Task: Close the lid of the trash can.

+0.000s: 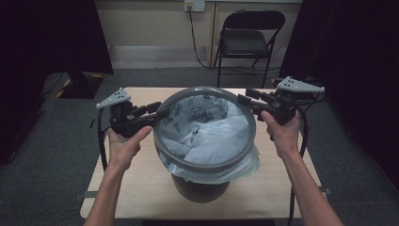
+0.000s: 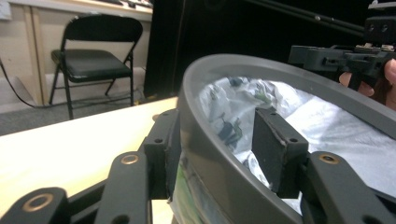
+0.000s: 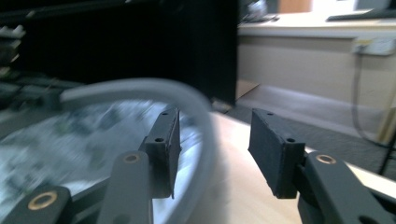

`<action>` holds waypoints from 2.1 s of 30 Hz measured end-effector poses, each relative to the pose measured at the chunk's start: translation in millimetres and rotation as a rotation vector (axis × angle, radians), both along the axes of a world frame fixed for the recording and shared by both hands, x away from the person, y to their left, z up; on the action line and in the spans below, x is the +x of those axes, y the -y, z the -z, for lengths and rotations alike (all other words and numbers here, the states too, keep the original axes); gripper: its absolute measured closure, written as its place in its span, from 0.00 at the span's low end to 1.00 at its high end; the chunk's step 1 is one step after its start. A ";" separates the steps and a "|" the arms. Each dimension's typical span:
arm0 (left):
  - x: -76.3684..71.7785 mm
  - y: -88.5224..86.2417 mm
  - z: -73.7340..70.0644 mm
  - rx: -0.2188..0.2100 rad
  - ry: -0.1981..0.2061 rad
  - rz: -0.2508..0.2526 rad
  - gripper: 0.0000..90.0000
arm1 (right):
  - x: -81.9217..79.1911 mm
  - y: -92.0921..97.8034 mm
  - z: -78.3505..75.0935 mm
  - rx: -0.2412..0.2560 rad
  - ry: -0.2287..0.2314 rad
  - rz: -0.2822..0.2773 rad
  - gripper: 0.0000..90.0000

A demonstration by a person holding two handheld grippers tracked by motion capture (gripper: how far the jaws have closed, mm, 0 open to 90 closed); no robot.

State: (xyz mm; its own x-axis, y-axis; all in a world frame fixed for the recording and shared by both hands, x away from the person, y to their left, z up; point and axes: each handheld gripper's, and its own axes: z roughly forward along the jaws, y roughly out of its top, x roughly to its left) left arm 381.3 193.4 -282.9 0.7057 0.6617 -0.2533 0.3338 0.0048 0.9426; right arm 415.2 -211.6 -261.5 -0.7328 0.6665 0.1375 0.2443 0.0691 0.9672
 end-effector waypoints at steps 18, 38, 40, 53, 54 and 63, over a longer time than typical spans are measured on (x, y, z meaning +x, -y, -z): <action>-5.8 3.4 4.3 0.035 0.013 -0.017 0.62 | -11.6 -8.7 14.5 -0.103 0.005 0.012 0.83; 4.1 -0.3 2.6 0.003 0.005 -0.064 0.47 | -7.8 -6.5 7.9 -0.076 0.005 0.025 0.63; 5.3 -6.6 3.0 -0.022 0.009 -0.068 0.41 | -6.7 -4.9 8.2 -0.072 0.000 0.041 0.54; 1.3 -36.2 1.2 -0.012 0.055 -0.196 0.33 | -4.3 16.9 11.7 0.021 -0.016 0.107 0.33; 1.4 -38.3 2.8 -0.013 0.051 -0.199 0.33 | -4.6 17.7 12.0 0.022 -0.013 0.109 0.33; -1.7 -51.7 20.7 0.016 0.015 -0.253 0.31 | -8.5 33.8 18.1 0.006 -0.018 0.172 0.30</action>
State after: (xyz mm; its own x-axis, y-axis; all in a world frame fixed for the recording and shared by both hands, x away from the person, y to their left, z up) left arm 379.6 245.1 -303.7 0.5204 0.8218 -0.2321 0.3098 0.0716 0.9481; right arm 406.7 -245.4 -279.7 -0.6056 0.7808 0.1534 0.2690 0.0195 0.9629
